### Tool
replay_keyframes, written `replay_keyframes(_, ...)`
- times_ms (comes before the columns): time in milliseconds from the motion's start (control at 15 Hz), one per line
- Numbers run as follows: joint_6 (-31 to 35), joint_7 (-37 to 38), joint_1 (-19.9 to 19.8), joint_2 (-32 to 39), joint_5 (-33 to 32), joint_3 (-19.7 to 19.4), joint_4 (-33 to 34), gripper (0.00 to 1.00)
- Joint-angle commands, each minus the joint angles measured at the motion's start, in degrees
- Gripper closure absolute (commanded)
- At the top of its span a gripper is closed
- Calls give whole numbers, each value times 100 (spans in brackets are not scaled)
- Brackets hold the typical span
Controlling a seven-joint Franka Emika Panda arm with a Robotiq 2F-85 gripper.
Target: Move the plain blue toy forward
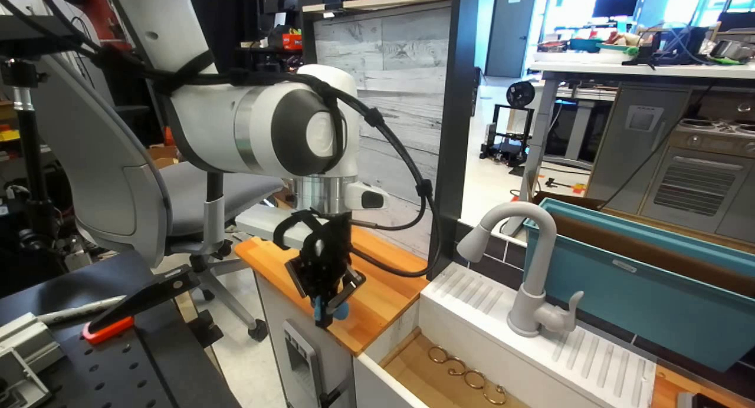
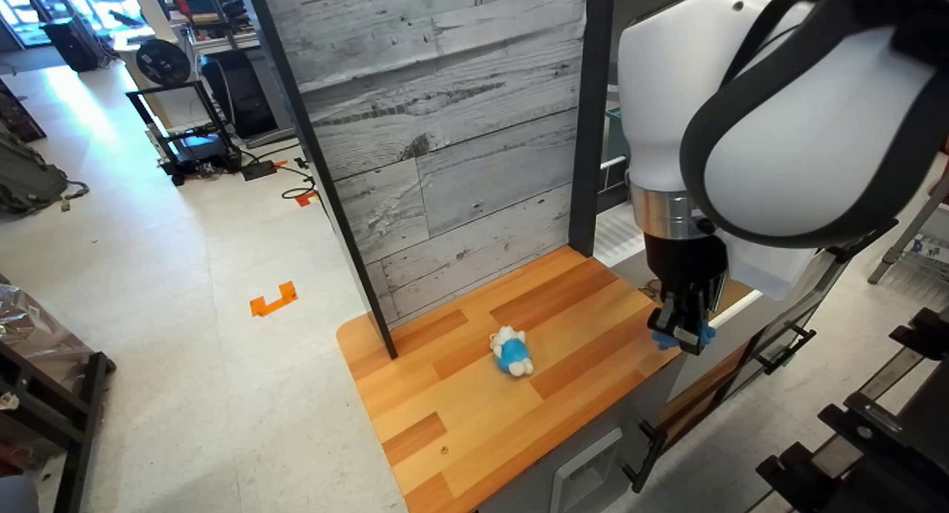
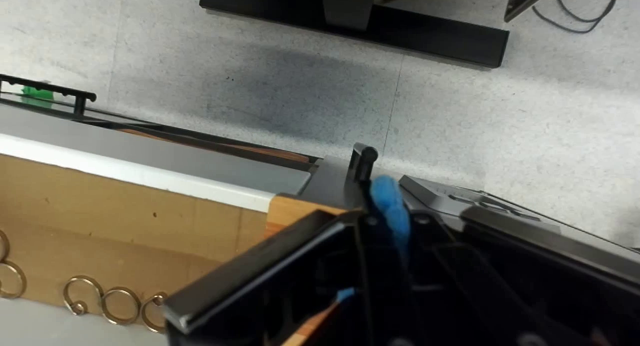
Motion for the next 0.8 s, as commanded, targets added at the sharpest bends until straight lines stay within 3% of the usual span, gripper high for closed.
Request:
replay_keyframes(0, -67, 149, 79, 166, -36, -160, 180, 99)
replay_keyframes(333, -161, 96, 16, 496, -14, -228, 536, 99)
replay_keyframes(400, -206, 80, 17, 555, -11, -226, 627, 71)
replay_keyframes(533, -260, 10, 28, 642, -40, -206, 785, 63)
replay_keyframes(733, -396, -70, 74, 658, -104, -171, 964, 42)
